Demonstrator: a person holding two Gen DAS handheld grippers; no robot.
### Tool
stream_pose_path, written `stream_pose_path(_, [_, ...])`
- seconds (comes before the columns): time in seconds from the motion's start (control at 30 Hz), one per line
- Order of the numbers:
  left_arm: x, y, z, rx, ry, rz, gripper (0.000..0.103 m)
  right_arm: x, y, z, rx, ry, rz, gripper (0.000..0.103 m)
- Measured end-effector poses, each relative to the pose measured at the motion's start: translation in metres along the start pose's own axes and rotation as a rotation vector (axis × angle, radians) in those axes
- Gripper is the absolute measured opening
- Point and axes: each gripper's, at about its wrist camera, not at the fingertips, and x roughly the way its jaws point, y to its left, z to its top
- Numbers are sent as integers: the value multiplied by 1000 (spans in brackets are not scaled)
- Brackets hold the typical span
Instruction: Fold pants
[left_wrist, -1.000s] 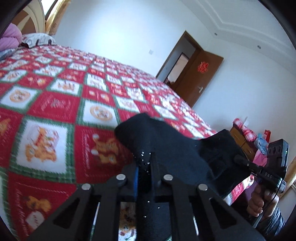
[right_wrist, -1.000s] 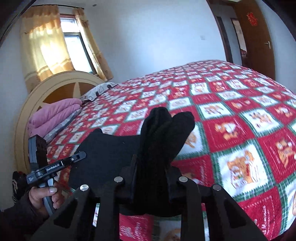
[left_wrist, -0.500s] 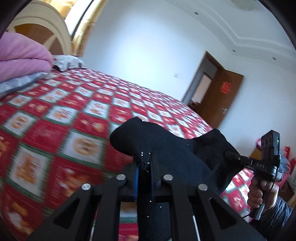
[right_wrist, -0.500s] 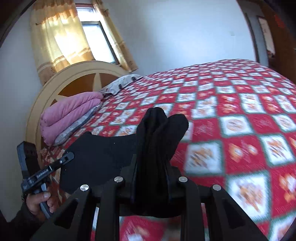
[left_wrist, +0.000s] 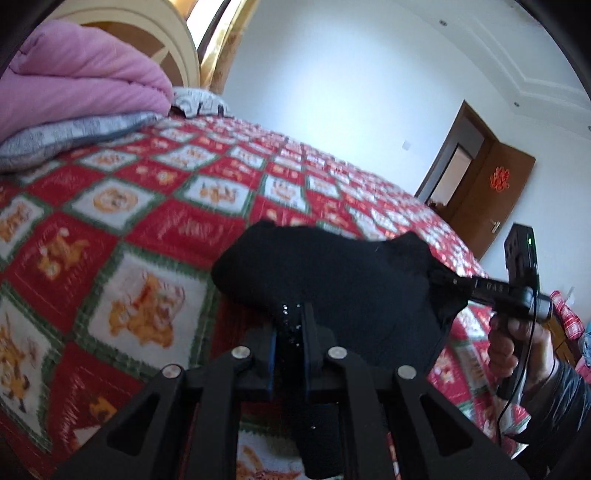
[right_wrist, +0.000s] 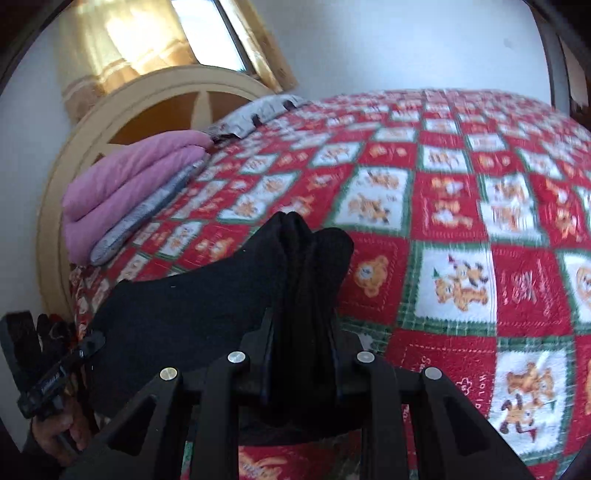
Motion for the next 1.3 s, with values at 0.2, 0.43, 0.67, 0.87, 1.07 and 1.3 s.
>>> stream_pose_path(0.2, [11, -14, -16, 34, 29, 64, 80, 10, -36, -4, 117, 54, -30, 70])
stream_pose_path(0.43, [-3, -17, -18, 36, 25, 129, 81, 4, -41, -9, 130, 15, -72, 75])
stream_pose_path(0.67, [-45, -30, -19, 47, -51, 198, 92, -61, -32, -26, 191, -173, -199, 76])
stream_pose_path(0.87, [-77, -65, -16, 119, -108, 172, 96, -102, -3, -57, 183, -192, -220, 76])
stream_pose_path(1.07, [-100, -88, -14, 170, -144, 137, 102, -138, 35, -85, 100, -208, -235, 76])
stream_pose_path(1.3, [-109, -98, -12, 175, -152, 111, 102, -168, 78, -96, -31, -261, -260, 76])
